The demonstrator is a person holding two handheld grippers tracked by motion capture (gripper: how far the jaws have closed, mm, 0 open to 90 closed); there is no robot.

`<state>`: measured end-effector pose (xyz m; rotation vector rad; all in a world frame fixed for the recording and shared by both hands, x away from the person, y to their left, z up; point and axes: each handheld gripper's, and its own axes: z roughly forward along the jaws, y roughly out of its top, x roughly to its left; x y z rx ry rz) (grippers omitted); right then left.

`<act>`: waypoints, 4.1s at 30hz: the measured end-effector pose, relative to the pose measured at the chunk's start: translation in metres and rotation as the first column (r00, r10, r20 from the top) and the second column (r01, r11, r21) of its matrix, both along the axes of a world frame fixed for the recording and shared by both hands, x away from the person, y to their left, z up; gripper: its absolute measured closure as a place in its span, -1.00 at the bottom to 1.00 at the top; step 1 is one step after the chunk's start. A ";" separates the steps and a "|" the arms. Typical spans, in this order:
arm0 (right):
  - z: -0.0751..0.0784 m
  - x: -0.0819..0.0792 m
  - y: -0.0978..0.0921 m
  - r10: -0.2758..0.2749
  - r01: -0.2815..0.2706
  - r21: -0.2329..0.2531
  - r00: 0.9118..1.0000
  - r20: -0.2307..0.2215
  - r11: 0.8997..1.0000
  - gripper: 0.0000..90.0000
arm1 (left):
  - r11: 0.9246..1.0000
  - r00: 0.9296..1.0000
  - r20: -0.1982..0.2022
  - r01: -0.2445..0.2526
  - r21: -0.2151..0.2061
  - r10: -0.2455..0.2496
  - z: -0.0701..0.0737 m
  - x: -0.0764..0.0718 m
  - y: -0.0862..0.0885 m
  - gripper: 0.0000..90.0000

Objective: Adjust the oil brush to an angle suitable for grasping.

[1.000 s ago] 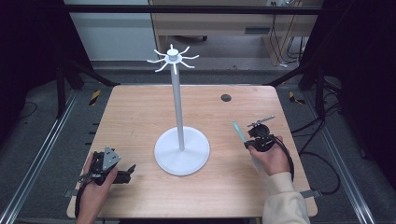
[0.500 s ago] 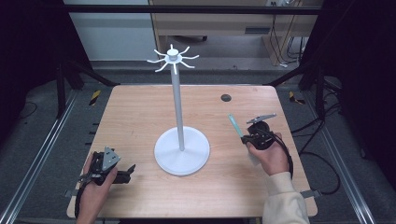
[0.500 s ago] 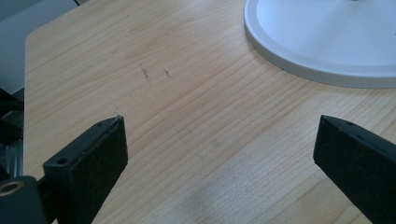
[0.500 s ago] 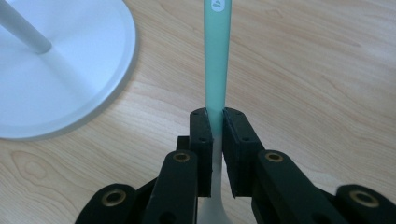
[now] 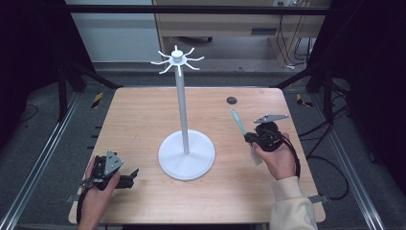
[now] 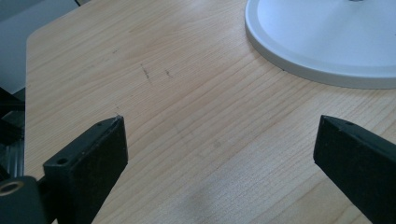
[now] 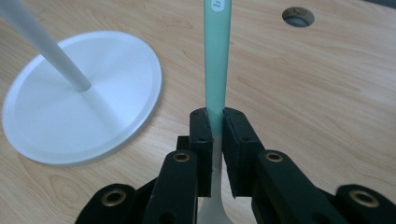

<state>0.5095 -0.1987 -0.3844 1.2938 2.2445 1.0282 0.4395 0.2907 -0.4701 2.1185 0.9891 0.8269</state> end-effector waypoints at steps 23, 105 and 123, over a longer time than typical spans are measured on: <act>0.048 -0.009 0.016 0.063 -0.075 0.077 0.987 0.147 0.994 0.83 | 1.000 1.000 0.004 -0.007 -0.002 0.007 0.001 -0.002 0.002 -0.94; 0.132 -0.062 0.044 0.124 -0.260 0.230 0.870 0.477 0.938 0.83 | 1.000 1.000 0.004 0.002 -0.009 -0.002 0.002 -0.003 0.001 -0.94; 0.136 -0.068 0.049 0.137 -0.277 0.224 0.859 0.493 0.934 0.83 | 1.000 1.000 0.009 -0.002 -0.020 0.003 0.002 -0.003 0.002 -0.94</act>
